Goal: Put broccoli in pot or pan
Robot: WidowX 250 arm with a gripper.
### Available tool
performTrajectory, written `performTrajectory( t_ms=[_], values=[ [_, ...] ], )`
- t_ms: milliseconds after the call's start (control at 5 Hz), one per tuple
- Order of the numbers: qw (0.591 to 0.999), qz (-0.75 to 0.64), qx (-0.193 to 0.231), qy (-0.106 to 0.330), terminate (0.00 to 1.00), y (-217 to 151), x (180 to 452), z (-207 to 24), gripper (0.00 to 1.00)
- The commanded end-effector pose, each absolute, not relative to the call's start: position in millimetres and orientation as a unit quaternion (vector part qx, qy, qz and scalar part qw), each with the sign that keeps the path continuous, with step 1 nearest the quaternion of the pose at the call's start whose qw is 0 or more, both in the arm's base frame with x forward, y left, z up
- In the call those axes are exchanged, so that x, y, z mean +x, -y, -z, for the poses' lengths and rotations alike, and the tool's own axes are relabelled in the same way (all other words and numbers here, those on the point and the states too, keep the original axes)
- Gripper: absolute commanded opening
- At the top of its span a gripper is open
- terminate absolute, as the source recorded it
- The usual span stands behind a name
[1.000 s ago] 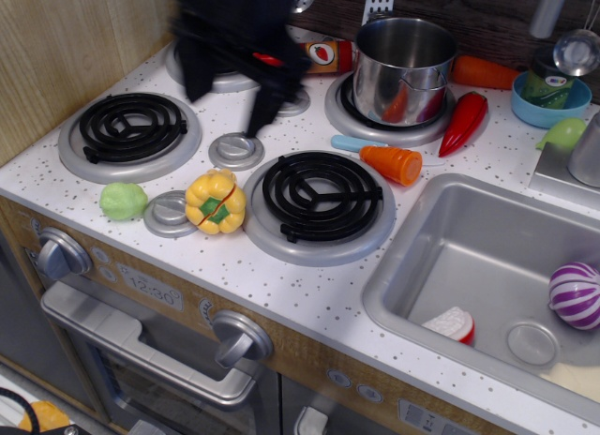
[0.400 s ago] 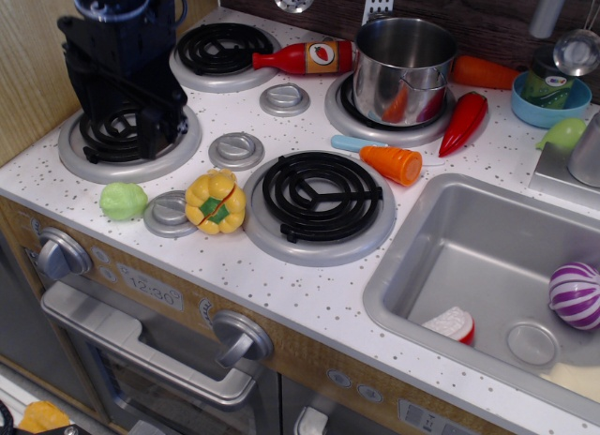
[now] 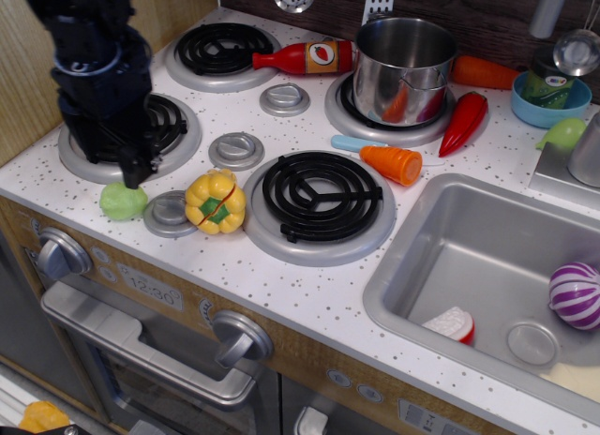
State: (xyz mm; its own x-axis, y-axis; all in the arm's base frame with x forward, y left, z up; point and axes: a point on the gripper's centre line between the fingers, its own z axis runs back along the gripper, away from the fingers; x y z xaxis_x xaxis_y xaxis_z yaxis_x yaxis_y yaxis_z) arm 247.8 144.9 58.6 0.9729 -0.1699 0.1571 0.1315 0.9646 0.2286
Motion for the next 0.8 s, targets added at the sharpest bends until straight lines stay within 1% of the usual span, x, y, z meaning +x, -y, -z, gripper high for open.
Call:
performTrajectory(
  t_ms=[0, 200, 400, 600],
  values=[
    [0.986, 0.093, 0.102, 0.095, 0.0, -161.0, 247.6, -54.8, 1.0],
    [0.987, 0.087, 0.087, 0.107, 0.0, -161.4, 251.3, -41.4, 1.0],
    [0.987, 0.083, 0.077, 0.112, 0.0, -164.0, 250.7, -34.3, 1.0],
    [0.992, 0.076, 0.033, 0.1, 0.0, -167.9, 253.1, -29.8, 1.0]
  ],
)
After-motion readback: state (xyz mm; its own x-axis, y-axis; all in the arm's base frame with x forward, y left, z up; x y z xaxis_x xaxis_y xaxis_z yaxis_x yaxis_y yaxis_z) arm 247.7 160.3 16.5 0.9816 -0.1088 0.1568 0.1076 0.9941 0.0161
